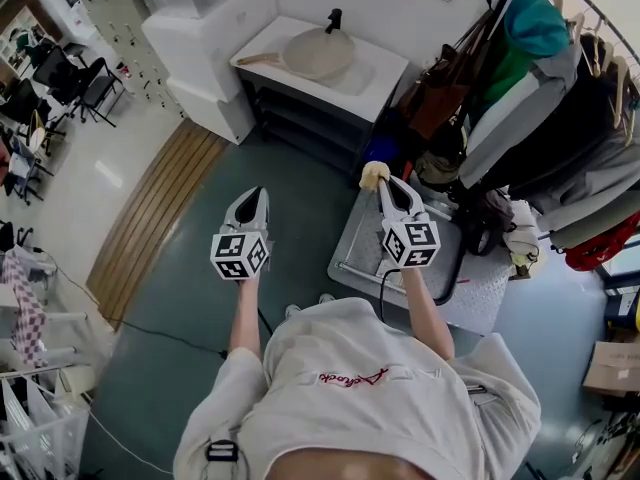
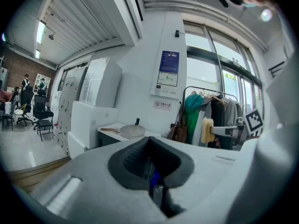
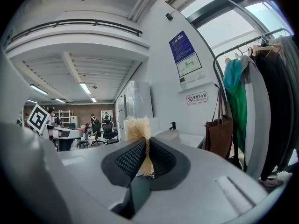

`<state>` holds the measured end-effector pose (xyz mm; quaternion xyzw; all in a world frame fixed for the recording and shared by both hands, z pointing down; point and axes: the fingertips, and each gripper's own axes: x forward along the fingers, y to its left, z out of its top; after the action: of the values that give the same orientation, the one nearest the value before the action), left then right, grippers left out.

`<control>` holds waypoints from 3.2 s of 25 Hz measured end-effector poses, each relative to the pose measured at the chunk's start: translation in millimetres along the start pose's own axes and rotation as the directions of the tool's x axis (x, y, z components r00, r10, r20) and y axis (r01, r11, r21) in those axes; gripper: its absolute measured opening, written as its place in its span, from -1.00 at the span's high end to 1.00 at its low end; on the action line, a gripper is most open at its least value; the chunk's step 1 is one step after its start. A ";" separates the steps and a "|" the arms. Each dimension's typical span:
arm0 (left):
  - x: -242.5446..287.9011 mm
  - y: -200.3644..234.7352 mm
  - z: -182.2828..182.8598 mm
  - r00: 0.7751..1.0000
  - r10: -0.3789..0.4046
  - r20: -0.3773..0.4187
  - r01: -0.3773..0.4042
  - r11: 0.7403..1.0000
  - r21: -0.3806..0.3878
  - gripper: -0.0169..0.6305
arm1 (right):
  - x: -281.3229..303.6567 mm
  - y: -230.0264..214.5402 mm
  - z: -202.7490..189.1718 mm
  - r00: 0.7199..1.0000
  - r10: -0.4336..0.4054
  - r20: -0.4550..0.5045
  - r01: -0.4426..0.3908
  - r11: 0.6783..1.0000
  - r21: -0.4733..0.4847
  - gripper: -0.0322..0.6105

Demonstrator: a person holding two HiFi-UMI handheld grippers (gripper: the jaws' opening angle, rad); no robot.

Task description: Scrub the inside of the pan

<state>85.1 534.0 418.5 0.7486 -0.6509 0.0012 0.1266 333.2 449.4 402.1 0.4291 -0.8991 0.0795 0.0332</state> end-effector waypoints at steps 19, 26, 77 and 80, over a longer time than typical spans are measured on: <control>47.5 32.0 -7.1 1.000 -0.003 -0.024 0.002 1.000 -0.020 0.95 | 64.7 -5.6 -9.2 1.000 0.010 -0.028 -0.010 1.000 0.003 0.81; 98.7 82.5 15.6 0.998 -0.054 -0.018 0.054 0.998 -0.012 0.95 | 124.9 -6.1 6.0 0.999 -0.048 -0.010 0.048 0.999 -0.006 0.81; 253.1 258.7 52.5 0.983 -0.175 -0.060 0.174 0.984 -0.031 0.95 | 333.9 13.4 20.3 0.988 -0.156 -0.019 0.155 0.986 -0.054 0.81; 268.1 261.2 54.7 0.983 -0.174 -0.061 0.173 0.985 -0.030 0.95 | 347.6 5.4 20.1 0.988 -0.152 -0.017 0.151 0.988 -0.045 0.81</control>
<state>-137.4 230.8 459.3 0.8004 -0.5789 0.0059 0.1557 110.5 182.9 426.2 0.4945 -0.8651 0.0616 0.0578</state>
